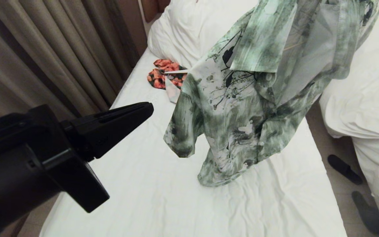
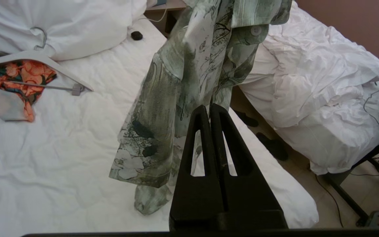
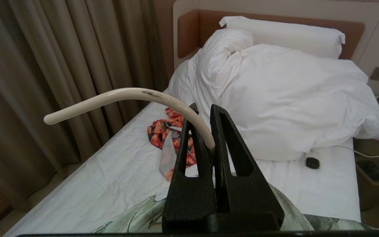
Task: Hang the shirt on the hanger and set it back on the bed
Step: Take the clothes hanger out of the clothes
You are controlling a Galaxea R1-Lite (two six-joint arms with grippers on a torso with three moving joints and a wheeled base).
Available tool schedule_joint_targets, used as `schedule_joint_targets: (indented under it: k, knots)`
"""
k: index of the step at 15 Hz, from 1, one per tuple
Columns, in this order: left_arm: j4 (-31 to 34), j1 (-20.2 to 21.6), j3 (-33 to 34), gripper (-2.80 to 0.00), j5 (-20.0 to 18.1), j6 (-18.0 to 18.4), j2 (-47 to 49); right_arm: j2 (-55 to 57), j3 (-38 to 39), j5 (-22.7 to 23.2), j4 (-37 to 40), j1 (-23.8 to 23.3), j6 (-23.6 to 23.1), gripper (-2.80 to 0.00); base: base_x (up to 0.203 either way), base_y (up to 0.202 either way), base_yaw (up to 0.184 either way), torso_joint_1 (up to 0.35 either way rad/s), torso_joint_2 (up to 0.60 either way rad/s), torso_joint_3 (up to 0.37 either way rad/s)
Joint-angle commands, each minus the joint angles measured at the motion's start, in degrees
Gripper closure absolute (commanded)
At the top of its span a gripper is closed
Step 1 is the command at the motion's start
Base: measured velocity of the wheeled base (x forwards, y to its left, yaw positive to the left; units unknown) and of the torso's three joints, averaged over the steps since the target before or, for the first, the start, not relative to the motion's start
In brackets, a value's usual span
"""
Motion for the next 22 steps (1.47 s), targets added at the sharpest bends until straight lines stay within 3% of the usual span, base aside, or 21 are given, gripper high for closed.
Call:
schedule_joint_targets:
  k: [1, 7, 10, 12, 14, 16, 22]
  knots:
    - [-0.2, 0.0, -0.1, 0.00, 0.2, 0.1, -0.1, 0.0, 0.0, -0.1, 0.0, 0.0, -0.1, 0.00, 0.000, 0.000, 0.000, 0.152, -0.33, -0.206]
    - [-0.2, 0.0, -0.4, 0.00, 0.2, 0.0, 0.2, -0.1, 3.3, 0.0, -4.0, -0.5, 3.0, 0.00, 0.000, 0.000, 0.000, 0.037, -0.09, -0.048]
    - [-1.9, -3.4, -0.5, 0.00, 0.2, 0.1, 3.2, 0.8, 3.2, -1.5, -3.7, -0.7, 3.1, 0.00, 0.000, 0.000, 0.000, 0.000, 0.00, 0.000]
    - [-5.4, -6.5, -1.1, 0.00, 0.2, 1.8, 7.1, 3.4, 0.1, -3.9, -3.4, -1.0, 3.1, 0.00, 0.000, 0.000, 0.000, 0.000, 0.00, 0.000]
    - [-9.3, -9.7, -1.3, 0.00, 0.2, 3.9, 10.9, 6.6, -2.0, -9.6, -3.2, -2.0, 2.5, 0.00, 0.000, 0.000, 0.000, 0.000, 0.00, 0.000]
    - [-13.3, -10.7, -2.5, 0.00, 0.2, 5.1, 15.1, 8.0, -2.1, -13.2, -3.4, -2.2, 2.3, 0.00, 0.000, 0.000, 0.000, 0.000, 0.00, 0.000]
    - [-29.1, -10.3, -5.8, 0.00, 0.7, 10.4, 31.2, 9.6, -2.1, -14.0, -3.8, -1.9, 2.5, 0.00, 0.000, 0.000, 0.000, 0.000, 0.00, 0.000]
